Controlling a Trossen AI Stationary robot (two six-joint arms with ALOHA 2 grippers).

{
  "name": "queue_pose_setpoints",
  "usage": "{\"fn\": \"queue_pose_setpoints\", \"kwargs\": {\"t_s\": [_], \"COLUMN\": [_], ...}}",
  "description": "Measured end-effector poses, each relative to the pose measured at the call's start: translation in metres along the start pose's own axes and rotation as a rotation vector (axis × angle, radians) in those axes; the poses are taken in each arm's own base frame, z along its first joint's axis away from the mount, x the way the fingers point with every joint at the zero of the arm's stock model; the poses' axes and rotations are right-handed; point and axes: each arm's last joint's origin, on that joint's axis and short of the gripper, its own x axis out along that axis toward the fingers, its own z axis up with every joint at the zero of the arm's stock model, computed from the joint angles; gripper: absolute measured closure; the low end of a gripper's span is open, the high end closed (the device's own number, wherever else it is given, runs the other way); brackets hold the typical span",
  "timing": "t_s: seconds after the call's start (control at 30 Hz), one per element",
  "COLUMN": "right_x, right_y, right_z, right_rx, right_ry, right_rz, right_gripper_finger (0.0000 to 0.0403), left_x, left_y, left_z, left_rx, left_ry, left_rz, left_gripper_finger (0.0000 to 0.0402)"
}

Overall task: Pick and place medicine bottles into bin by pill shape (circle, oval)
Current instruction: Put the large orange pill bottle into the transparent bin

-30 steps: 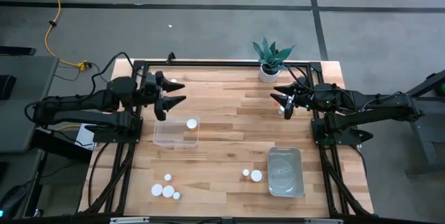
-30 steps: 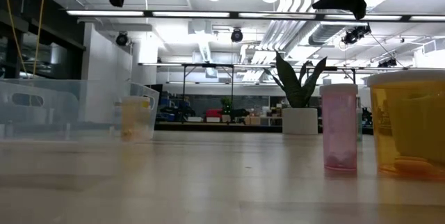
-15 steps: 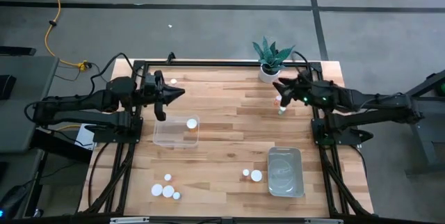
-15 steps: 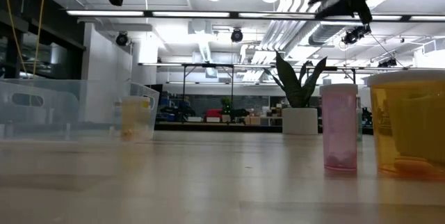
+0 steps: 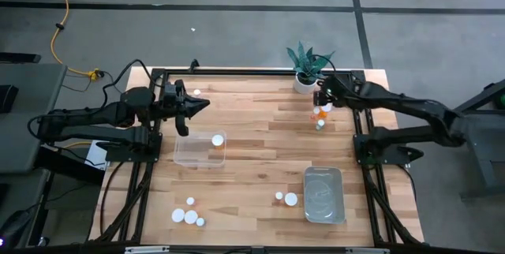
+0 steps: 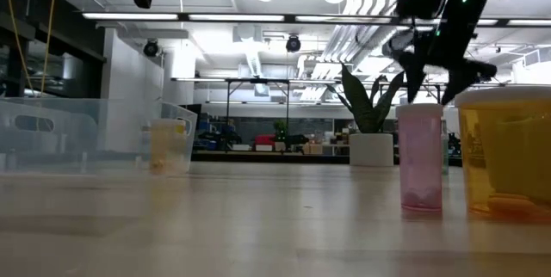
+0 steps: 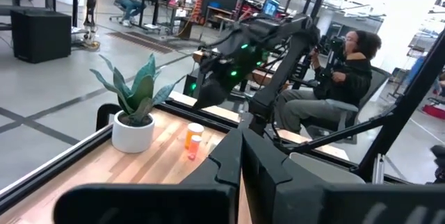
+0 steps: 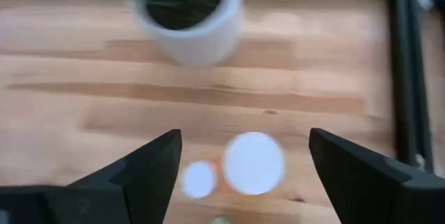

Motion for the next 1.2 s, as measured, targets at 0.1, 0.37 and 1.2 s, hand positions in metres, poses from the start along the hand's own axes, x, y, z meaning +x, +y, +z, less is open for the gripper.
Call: {"fn": "queue_pose_setpoints", "kwargs": {"t_s": [0.1,0.37,1.2], "right_x": [0.017,0.049,0.071], "right_y": [0.000,0.006,0.009], "right_z": [0.005,0.003,-0.001], "right_rx": [0.060,0.084,0.136], "right_ry": [0.049,0.178,0.241], "right_rz": [-0.048,-0.116,-0.193], "right_gripper_finger": [0.0093,0.0093,0.0221], "left_x": [0.000,0.000,0.000], "left_y": [0.000,0.000,0.001], "left_z": [0.000,0.000,0.000], "left_rx": [0.000,0.000,0.000], "left_ry": [-0.004,-0.005,-0.010], "left_rz": [0.016,0.017,0.043], "left_gripper_finger": [0.0401,0.0401,0.0401]}}
